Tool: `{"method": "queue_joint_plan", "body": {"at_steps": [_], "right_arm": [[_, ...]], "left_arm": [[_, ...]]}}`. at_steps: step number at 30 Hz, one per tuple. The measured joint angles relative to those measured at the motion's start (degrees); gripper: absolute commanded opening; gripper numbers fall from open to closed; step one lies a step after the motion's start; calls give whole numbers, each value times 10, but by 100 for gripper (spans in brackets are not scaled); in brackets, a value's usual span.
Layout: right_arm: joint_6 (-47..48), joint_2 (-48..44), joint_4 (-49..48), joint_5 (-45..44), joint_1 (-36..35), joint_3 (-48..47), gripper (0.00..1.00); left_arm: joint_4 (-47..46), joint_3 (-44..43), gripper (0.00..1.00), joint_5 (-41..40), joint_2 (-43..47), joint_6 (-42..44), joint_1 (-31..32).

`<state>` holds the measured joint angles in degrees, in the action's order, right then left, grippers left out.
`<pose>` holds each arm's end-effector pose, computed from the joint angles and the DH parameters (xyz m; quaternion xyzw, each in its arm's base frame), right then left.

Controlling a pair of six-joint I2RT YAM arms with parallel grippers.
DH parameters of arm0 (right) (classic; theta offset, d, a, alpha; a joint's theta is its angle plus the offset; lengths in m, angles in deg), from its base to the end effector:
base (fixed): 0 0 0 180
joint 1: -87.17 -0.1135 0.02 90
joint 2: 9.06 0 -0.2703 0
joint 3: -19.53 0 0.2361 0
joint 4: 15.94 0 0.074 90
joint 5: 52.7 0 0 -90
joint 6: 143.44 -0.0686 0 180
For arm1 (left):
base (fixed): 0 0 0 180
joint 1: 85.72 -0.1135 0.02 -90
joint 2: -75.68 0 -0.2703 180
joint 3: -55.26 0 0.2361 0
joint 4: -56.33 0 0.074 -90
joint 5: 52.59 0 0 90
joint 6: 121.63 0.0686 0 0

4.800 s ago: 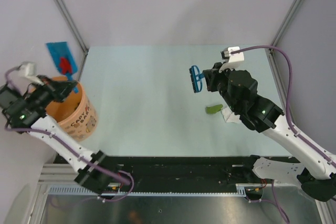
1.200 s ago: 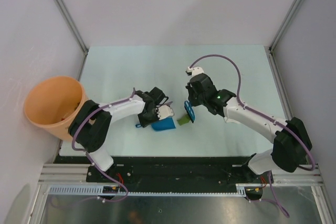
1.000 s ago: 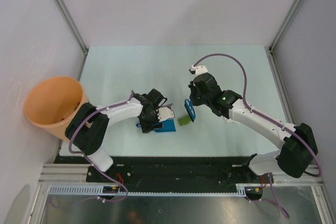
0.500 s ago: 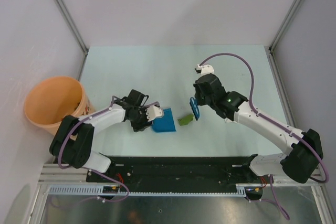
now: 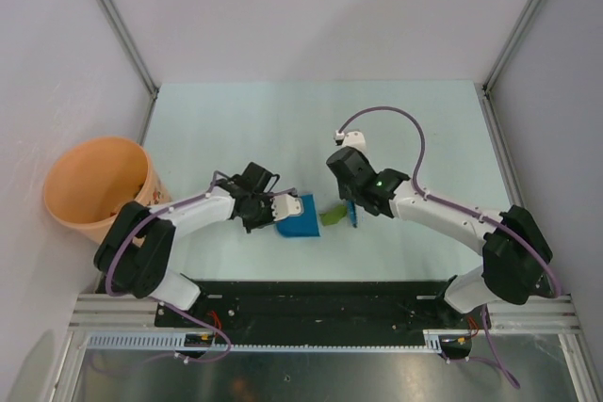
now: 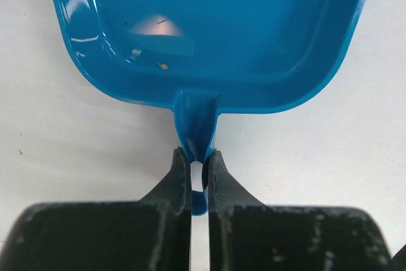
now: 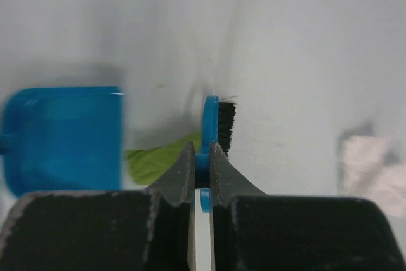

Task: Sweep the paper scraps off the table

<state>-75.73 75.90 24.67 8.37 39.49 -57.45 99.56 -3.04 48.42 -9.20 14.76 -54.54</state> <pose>0.2391 0.2133 0.2494 -0.1129 0.9030 0.0049 0.4145 0.2121 -0.1436 0.1444 0.6270 0.7534 -0.0705 0.1854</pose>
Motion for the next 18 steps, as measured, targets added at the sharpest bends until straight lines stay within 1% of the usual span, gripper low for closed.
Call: {"method": "queue_joint_plan", "body": {"at_steps": [3,7,10,14,18], "right_arm": [[-33,-4,-44,58,-14,0,0],[-70,-14,-95,100,-39,1,0],[-89,-27,-123,115,-60,2,0],[-91,-60,-118,92,-69,4,0],[-69,-117,-103,30,-68,5,0]], "left_arm": [[15,-16,0,-14,-14,-3,11],[40,-42,0,-33,-38,-13,25],[47,-50,0,-31,-44,-20,26],[54,-49,0,16,-35,-27,27],[68,-45,0,84,-5,-31,23]]}}
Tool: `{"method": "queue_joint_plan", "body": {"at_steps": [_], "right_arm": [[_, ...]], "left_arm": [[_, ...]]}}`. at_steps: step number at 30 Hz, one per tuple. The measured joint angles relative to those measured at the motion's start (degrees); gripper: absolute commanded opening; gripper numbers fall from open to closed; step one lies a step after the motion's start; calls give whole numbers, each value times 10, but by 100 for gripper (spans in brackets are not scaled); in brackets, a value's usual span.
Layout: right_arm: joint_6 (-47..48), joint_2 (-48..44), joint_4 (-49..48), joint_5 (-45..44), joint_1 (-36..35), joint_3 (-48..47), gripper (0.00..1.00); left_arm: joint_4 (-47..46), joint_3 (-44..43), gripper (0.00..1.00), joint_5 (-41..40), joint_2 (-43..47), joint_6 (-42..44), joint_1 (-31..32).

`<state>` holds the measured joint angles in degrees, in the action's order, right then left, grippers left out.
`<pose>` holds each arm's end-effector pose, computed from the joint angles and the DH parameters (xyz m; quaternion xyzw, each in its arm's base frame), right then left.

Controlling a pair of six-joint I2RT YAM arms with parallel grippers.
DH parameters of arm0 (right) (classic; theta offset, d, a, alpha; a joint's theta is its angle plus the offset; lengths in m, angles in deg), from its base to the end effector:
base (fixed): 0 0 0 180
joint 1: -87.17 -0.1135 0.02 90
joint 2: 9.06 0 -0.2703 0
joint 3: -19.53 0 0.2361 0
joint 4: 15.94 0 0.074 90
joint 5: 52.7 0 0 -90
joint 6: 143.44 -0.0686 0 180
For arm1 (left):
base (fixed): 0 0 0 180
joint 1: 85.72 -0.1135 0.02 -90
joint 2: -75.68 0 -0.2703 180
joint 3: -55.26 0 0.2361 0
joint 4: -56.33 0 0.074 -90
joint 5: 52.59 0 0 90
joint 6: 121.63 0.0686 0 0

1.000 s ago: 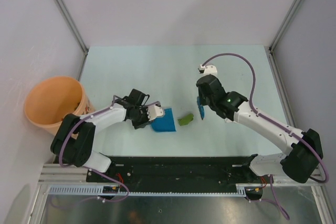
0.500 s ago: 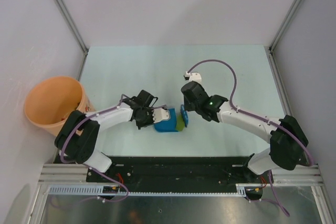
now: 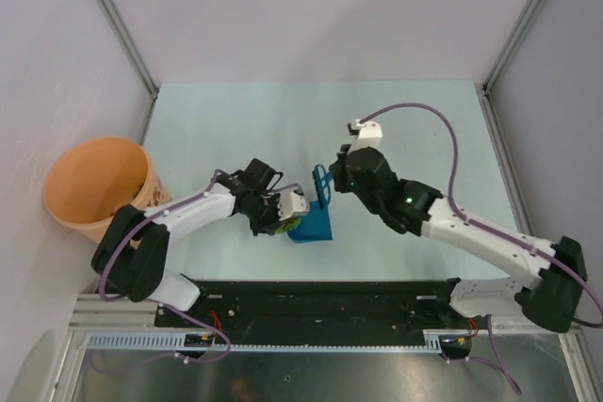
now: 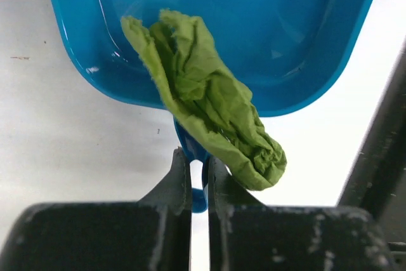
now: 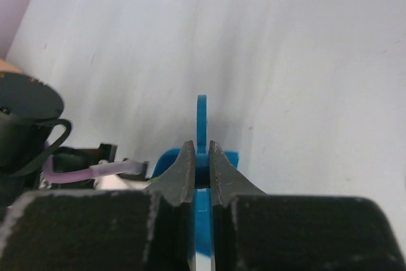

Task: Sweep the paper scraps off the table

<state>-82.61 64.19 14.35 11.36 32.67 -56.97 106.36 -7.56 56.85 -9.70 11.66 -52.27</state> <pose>0.1979 0.2257 0.3240 -0.0679 0.8365 0.1968 0.5068 0.2025 -0.1611 0.1600 0.6248 0.7480 -0.1535 0.1629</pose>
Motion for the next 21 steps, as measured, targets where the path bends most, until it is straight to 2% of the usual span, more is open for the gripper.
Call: {"method": "queue_joint_plan", "body": {"at_steps": [3,10,15,21], "right_arm": [[28,-43,6,-42,4,0,0],[73,-100,26,-91,17,0,0],[91,-146,49,-105,26,-4,0],[98,-201,66,-125,27,-24,0]], "left_arm": [[13,0,0,50,29,-3,-10],[59,-10,0,113,43,-19,-43],[98,-74,0,158,52,-61,-119],[124,-136,0,229,101,-106,-242]]}}
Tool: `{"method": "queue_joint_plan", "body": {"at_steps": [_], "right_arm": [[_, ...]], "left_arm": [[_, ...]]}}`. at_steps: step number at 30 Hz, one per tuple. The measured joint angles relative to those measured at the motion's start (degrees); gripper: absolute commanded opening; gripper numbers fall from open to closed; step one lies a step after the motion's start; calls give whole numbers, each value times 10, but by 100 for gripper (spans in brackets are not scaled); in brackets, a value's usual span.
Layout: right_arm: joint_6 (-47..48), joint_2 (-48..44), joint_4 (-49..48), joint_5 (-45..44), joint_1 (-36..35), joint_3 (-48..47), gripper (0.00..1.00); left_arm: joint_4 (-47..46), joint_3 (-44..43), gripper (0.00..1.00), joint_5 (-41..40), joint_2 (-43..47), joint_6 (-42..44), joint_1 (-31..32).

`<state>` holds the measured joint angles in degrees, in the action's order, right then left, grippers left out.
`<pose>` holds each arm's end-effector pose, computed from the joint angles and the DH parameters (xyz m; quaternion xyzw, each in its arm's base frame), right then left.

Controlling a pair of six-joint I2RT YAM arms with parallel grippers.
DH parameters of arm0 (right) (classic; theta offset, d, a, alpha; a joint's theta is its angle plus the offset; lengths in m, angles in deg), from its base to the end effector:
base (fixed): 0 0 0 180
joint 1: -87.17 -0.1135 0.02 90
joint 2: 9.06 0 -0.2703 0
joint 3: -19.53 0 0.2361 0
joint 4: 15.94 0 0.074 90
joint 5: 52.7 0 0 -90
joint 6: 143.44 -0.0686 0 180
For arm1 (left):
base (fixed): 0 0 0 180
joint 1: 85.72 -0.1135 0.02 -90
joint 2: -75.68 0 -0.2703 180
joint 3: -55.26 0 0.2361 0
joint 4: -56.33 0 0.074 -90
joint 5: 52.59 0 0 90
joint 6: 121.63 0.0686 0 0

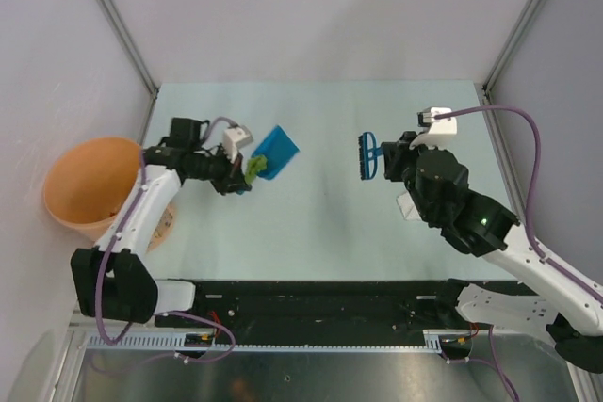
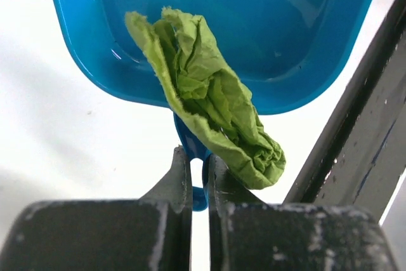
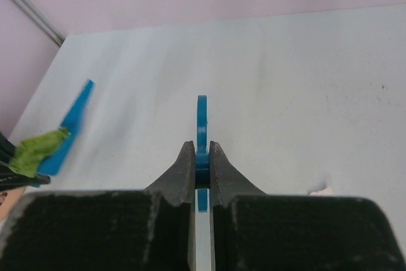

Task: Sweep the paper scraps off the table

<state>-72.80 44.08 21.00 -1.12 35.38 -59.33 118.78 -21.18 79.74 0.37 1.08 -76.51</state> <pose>0.1547 0.1275 0.4074 -0.0033 0.7591 0.1418 0.6353 0.2368 -0.0852 0.2702 0.4067 0.8117 -0.2954 0.2974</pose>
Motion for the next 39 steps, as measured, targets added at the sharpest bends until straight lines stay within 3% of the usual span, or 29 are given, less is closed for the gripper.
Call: {"method": "queue_joint_plan", "body": {"at_steps": [4,8,16,20,23,27,32,39], "right_arm": [[0,-13,9,-12,0,-4,0],[0,-8,27,-13,0,-4,0],[5,-2,39,-13,0,-4,0],[12,0,40,-13,0,-4,0],[17,0,41,-12,1,-4,0],[23,1,41,-12,1,-4,0],[25,7,40,-10,1,-4,0],[25,15,38,-3,1,-4,0]], "left_arm": [[12,-32,0,28,28,-41,-87],[20,-57,0,70,69,-85,-218],[30,-84,0,218,196,-168,-555],[35,-83,0,334,185,-220,-736],[36,-82,0,365,143,-242,-837],[36,-53,0,376,83,-260,-878],[45,-41,0,383,112,-263,-871],[44,-30,0,399,138,-267,-773]]}}
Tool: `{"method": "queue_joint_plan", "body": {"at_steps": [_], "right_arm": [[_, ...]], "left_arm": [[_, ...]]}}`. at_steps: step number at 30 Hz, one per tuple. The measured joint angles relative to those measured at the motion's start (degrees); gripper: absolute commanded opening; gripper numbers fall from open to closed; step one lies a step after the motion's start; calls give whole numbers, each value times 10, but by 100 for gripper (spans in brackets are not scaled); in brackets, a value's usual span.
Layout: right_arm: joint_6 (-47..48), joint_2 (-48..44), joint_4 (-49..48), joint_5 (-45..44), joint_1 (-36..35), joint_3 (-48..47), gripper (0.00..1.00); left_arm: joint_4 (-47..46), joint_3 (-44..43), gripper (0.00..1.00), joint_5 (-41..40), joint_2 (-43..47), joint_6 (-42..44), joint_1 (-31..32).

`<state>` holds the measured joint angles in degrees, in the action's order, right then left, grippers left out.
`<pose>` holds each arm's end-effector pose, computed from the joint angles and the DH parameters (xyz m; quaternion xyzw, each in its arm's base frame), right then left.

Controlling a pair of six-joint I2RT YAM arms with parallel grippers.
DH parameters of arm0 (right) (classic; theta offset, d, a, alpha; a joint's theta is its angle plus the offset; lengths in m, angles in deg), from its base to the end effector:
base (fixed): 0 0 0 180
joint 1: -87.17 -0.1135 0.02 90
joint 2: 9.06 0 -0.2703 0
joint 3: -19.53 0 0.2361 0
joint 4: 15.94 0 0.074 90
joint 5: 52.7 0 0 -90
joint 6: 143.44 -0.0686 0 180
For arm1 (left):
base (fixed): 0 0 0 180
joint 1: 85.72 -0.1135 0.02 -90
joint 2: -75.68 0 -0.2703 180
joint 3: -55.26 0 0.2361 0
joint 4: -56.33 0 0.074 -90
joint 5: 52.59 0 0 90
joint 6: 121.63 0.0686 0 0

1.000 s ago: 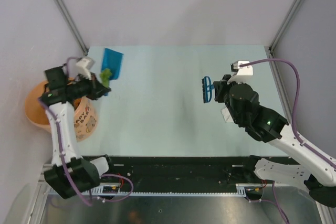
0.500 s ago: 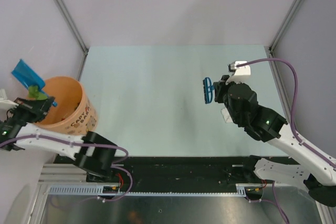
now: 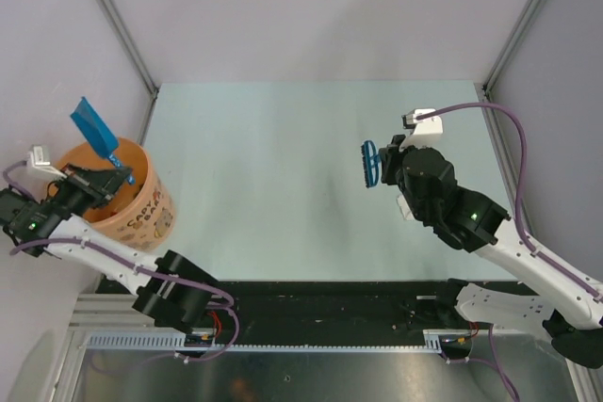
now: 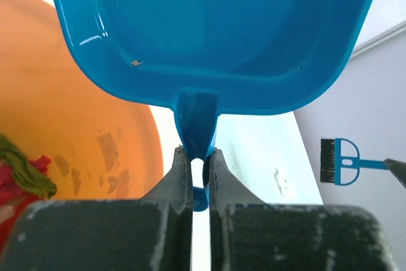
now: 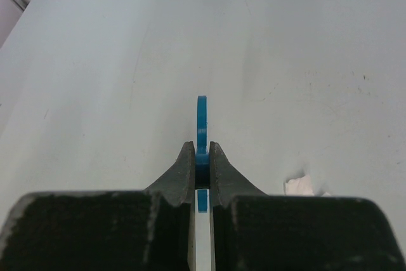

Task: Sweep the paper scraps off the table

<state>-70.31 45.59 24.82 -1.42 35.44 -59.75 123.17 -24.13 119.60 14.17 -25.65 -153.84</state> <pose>0.1580 0.1310 0.3969 -0.0358 0.7792 0.1006 0.6177 0.1266 0.1329 0.3607 -0.1669 0.7235 -0.3322 0.5817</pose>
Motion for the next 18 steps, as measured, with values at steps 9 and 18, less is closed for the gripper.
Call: {"method": "queue_joint_plan", "body": {"at_steps": [9,18], "right_arm": [[42,3,29,-10,107,-1,0],[66,90,72,-30,290,34,0]], "left_arm": [[-1,-64,0,-163,9,40,362],[7,-66,0,-490,-36,151,837]]}}
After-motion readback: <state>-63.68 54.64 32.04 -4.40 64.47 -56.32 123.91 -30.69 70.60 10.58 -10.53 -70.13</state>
